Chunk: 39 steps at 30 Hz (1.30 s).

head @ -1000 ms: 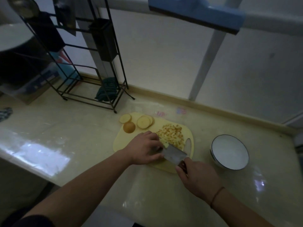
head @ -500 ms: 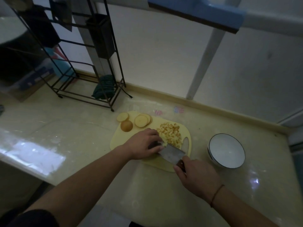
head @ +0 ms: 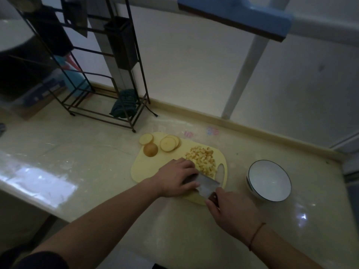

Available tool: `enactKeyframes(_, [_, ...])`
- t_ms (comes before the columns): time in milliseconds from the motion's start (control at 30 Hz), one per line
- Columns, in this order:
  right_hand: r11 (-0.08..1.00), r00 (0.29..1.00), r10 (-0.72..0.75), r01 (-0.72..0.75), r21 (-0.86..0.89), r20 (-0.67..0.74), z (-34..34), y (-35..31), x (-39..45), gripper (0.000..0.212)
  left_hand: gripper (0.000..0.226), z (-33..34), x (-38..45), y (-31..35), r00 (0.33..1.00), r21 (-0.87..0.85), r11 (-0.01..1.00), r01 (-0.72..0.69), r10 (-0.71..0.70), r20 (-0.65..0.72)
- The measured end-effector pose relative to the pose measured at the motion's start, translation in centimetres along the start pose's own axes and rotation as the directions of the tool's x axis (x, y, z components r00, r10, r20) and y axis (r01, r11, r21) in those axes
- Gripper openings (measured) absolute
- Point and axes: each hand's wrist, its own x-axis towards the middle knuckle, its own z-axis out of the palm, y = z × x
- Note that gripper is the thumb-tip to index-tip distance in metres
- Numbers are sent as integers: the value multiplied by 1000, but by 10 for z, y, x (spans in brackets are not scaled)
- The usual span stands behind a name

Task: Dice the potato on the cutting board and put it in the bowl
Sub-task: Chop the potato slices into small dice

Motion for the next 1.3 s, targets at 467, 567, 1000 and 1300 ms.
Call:
enactKeyframes(467, [1000, 1000, 6, -6, -11, 6, -1, -3, -9, 48, 50, -6, -18, -19, 990, -142, 986, 89, -103, -100])
enactKeyframes(567, [1000, 1000, -2, 2, -3, 18, -2, -2, -12, 50, 57, -9, -13, -16, 992, -165, 981, 101, -112, -61])
enactKeyframes(1000, [628, 945, 99, -302, 717, 311, -4, 6, -26, 39, 30, -72, 4, -66, 802, -257, 841, 475, -535, -267])
enactKeyframes(1300, [-12, 792, -8, -611, 792, 611, 16, -10, -5, 45, 77, -72, 23, -91, 912, 164, 915, 368, -390, 126])
